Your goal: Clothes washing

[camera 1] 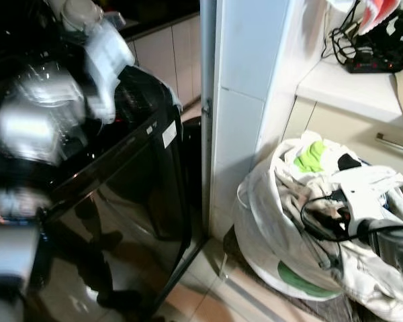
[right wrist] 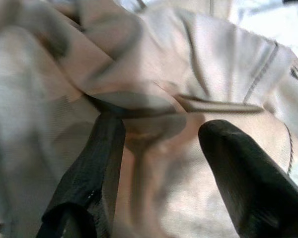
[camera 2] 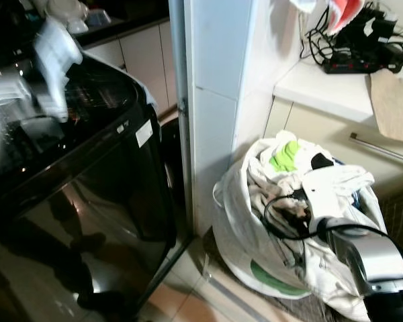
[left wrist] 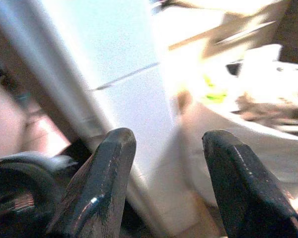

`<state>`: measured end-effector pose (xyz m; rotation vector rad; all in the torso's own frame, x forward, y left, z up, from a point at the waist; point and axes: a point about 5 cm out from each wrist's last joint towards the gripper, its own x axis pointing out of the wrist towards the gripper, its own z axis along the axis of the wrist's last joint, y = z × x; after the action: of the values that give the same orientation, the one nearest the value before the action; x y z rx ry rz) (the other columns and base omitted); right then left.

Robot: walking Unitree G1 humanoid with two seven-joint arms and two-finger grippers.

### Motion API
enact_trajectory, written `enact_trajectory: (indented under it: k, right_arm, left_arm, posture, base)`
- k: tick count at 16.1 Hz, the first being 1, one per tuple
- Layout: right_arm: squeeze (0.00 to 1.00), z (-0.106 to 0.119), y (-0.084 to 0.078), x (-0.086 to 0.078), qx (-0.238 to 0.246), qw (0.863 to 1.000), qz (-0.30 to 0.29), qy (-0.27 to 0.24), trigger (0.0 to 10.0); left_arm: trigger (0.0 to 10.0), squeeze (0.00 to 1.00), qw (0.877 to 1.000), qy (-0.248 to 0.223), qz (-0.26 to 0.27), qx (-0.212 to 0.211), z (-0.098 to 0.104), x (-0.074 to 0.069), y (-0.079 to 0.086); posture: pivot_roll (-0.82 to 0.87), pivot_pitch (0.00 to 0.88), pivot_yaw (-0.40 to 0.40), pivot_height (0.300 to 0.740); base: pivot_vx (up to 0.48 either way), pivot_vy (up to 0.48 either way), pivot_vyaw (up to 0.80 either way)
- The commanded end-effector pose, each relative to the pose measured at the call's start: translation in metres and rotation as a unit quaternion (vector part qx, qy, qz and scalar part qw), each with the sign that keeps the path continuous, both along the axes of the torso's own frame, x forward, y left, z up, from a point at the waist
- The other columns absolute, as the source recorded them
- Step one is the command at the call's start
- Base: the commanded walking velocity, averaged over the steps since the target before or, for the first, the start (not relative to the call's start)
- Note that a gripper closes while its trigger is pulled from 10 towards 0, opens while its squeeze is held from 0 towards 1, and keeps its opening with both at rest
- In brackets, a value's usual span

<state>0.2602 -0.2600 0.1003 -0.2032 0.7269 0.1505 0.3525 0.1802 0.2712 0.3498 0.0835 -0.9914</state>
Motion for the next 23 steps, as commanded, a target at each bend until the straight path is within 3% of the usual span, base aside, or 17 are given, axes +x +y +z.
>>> enact_trajectory:
  k: [1,3,6,7,8,9,10,11,12,13,14,15,17,18,23]
  right_arm:
    - [1.0,0.004,0.005,0.0,0.003,1.0,0.02,0.0,10.0]
    - [1.0,0.002,0.01,-0.005,0.011,0.998,0.051,0.02,10.0]
    - [1.0,-0.003,0.011,-0.008,0.012,0.997,0.061,0.033,10.0]
    - [1.0,-0.007,0.011,-0.01,0.008,0.997,0.066,0.044,10.0]
    - [1.0,-0.01,0.009,-0.012,-0.006,0.997,0.065,0.052,10.0]
    - [1.0,-0.015,-0.001,-0.012,-0.05,0.996,0.05,0.059,10.0]
    - [0.46,-0.015,-0.004,-0.012,-0.063,0.995,0.046,0.059,10.0]
    - [0.0,-0.015,-0.008,-0.011,-0.071,0.996,0.034,0.052,10.0]
    - [0.0,-0.012,-0.011,-0.007,-0.06,0.998,0.017,0.033,9.9]
    - [0.0,-0.012,-0.011,-0.007,-0.059,0.998,0.016,0.03,9.9]
    - [0.0,-0.011,-0.011,-0.006,-0.059,0.998,0.014,0.026,7.4]
    - [0.0,-0.011,-0.011,-0.006,-0.06,0.998,0.014,0.023,7.0]
    - [0.0,-0.008,-0.009,-0.003,-0.038,0.999,0.008,0.005,1.7]
    - [0.0,-0.009,-0.009,-0.003,-0.032,0.999,0.007,0.005,0.0]
    - [0.0,-0.01,-0.008,-0.004,-0.001,1.0,0.007,0.001,0.0]
  left_arm:
    - [10.0,0.0,0.999,-0.01,-0.038,-0.011,0.008,-0.01,-0.013]
    - [10.0,0.0,0.993,0.035,-0.109,-0.038,-0.016,-0.036,-0.044]
    - [10.0,0.0,0.988,0.071,-0.13,-0.053,-0.037,-0.053,-0.06]
    - [10.0,0.0,0.984,0.091,-0.144,-0.059,-0.048,-0.065,-0.067]
    - [10.0,0.0,0.98,0.109,-0.149,-0.068,-0.056,-0.073,-0.072]
    - [10.0,0.0,0.981,0.112,-0.138,-0.08,-0.063,-0.079,-0.08]
    - [10.0,0.0,0.982,0.107,-0.133,-0.087,-0.064,-0.08,-0.082]
    - [10.0,0.0,0.983,0.101,-0.117,-0.103,-0.064,-0.081,-0.086]
    - [10.0,0.0,0.983,0.092,-0.082,-0.133,-0.065,-0.079,-0.088]
    - [10.0,0.0,0.984,0.091,-0.076,-0.136,-0.066,-0.078,-0.088]
    - [10.0,0.0,0.985,0.087,-0.065,-0.137,-0.068,-0.078,-0.088]
    - [10.0,0.0,0.985,0.085,-0.056,-0.139,-0.068,-0.078,-0.089]
    - [10.0,0.0,0.984,0.088,-0.044,-0.148,-0.071,-0.081,-0.089]
    - [10.0,0.0,0.984,0.09,-0.043,-0.149,-0.072,-0.083,-0.09]
    - [10.0,0.0,0.982,0.099,-0.054,-0.152,-0.074,-0.091,-0.092]
  posture:
    - [-0.09,0.0,0.054,0.74]
    - [-0.09,0.0,0.053,0.74]
    - [-0.09,0.0,0.053,0.74]
    - [-0.09,0.0,0.055,0.74]
    - [-0.09,0.0,0.055,0.74]
    - [-0.09,0.0,0.055,0.74]
    - [-0.09,0.0,0.055,0.74]
    - [-0.08,0.0,0.054,0.74]
    - [-0.08,0.0,0.055,0.74]
    - [-0.08,0.0,0.055,0.74]
    - [-0.08,0.0,0.054,0.74]
    - [-0.08,0.0,0.054,0.74]
    - [-0.08,0.0,0.053,0.74]
    - [-0.08,0.0,0.052,0.74]
    - [-0.09,0.0,0.051,0.74]
  base:
    - [0.0,0.0,0.0]
    - [0.0,0.0,0.0]
    - [0.0,0.0,0.0]
    - [0.0,0.0,0.0]
    - [0.0,0.0,0.0]
    - [0.0,0.0,0.0]
    - [0.0,0.0,0.0]
    - [0.0,0.0,0.0]
    - [0.0,0.0,0.0]
    - [0.0,0.0,0.0]
    - [0.0,0.0,0.0]
    - [0.0,0.0,0.0]
    - [0.0,0.0,0.0]
    - [0.0,0.0,0.0]
    - [0.0,0.0,0.0]
